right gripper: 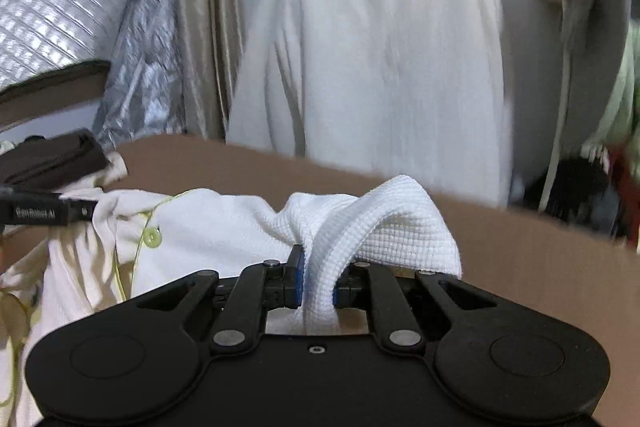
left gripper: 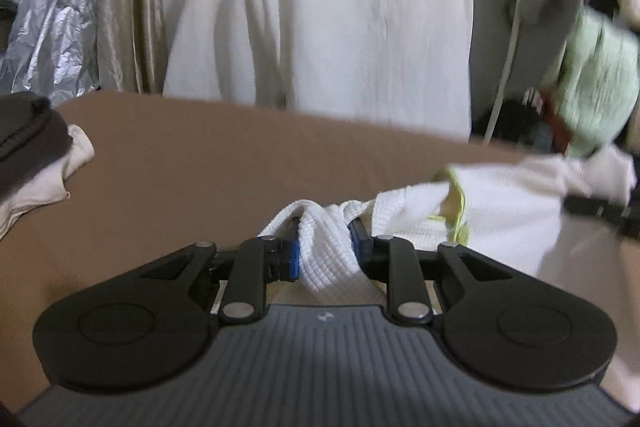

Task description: Fold clothes

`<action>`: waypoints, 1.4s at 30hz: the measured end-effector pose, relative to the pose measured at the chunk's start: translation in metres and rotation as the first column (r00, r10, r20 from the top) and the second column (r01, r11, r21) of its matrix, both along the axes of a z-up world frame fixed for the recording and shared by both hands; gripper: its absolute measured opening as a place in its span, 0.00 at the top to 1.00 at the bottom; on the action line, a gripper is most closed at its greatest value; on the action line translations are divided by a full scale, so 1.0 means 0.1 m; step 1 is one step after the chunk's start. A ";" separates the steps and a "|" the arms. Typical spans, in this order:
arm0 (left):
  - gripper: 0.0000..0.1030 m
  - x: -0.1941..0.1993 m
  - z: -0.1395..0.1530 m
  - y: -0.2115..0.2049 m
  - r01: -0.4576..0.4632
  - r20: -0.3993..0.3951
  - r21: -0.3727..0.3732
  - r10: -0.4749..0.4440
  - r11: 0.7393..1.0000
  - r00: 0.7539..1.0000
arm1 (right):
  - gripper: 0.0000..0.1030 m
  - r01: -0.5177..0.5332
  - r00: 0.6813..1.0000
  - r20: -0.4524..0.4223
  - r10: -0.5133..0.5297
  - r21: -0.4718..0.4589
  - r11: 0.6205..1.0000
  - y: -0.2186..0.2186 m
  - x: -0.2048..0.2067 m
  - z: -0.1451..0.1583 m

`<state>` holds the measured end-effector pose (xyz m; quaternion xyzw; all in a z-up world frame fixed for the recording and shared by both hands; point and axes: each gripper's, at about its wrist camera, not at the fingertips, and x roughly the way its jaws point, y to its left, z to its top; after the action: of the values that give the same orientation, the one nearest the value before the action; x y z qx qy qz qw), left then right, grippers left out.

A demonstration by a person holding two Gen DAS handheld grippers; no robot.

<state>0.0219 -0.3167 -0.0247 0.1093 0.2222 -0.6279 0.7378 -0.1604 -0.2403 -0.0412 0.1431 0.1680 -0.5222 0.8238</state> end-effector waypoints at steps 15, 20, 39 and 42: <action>0.20 0.49 -0.12 0.03 -0.027 -0.234 0.105 0.051 0.994 0.971 | 0.88 0.162 0.945 -0.283 -0.163 -0.026 0.986 -0.37 -0.18 -0.24; 0.20 0.73 -0.38 -0.04 0.175 -0.561 0.178 -0.046 0.968 0.826 | 0.88 0.277 0.935 -0.255 -0.245 0.100 0.956 -0.70 -0.54 -0.47; 0.91 0.09 -0.40 -0.32 0.058 0.128 0.177 -0.081 0.983 0.989 | 0.95 0.279 0.960 -0.062 -0.272 0.265 0.923 -0.74 -0.84 -0.61; 0.96 0.30 -0.08 -0.22 -0.041 0.102 0.104 0.030 0.994 0.994 | 0.96 0.259 0.965 -0.069 -0.254 0.086 0.962 -0.58 -0.74 -0.30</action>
<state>0.0523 -0.3390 -0.0331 0.1759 0.2199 -0.5956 0.7523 -0.2341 -0.2985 -0.0711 0.1873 0.1957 -0.6200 0.7364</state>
